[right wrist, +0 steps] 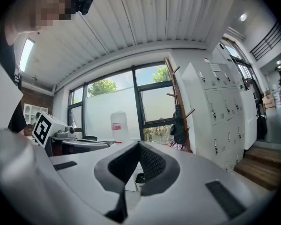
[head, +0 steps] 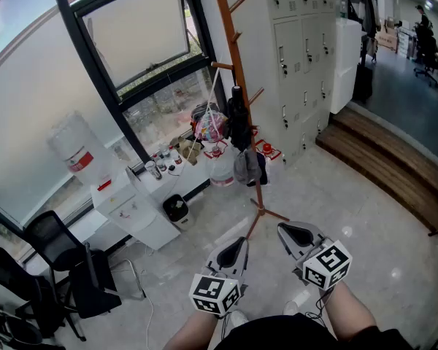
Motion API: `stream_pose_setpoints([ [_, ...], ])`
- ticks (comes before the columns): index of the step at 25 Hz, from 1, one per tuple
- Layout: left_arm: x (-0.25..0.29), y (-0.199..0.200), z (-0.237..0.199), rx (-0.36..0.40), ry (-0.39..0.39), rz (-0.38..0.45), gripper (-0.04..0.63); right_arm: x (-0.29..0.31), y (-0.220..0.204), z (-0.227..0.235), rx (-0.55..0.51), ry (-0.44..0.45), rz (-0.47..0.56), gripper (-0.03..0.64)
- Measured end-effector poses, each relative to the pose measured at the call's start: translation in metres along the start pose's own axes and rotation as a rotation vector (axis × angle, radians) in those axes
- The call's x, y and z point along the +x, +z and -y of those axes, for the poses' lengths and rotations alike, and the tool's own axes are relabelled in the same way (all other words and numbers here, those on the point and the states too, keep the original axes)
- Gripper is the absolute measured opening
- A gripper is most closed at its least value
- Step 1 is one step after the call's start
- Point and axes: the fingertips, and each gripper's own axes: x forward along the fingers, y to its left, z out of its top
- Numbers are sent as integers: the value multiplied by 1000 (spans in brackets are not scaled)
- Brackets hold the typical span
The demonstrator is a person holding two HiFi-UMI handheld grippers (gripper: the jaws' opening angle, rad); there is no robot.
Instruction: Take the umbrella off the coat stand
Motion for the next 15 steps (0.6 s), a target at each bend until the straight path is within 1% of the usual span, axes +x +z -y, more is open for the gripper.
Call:
stream_pose_setpoints([
  [6,-2,0,0,-10,-7,3,21,2,2,-3,-7,4,-1,54],
  [10,-5,-1,-2,-14,-9,8,21,4,2,-10,-33,19,3,54],
  [15,-13,-1,-12,-21,-2,15,21,12,0,-18,-39,21,-3,54],
])
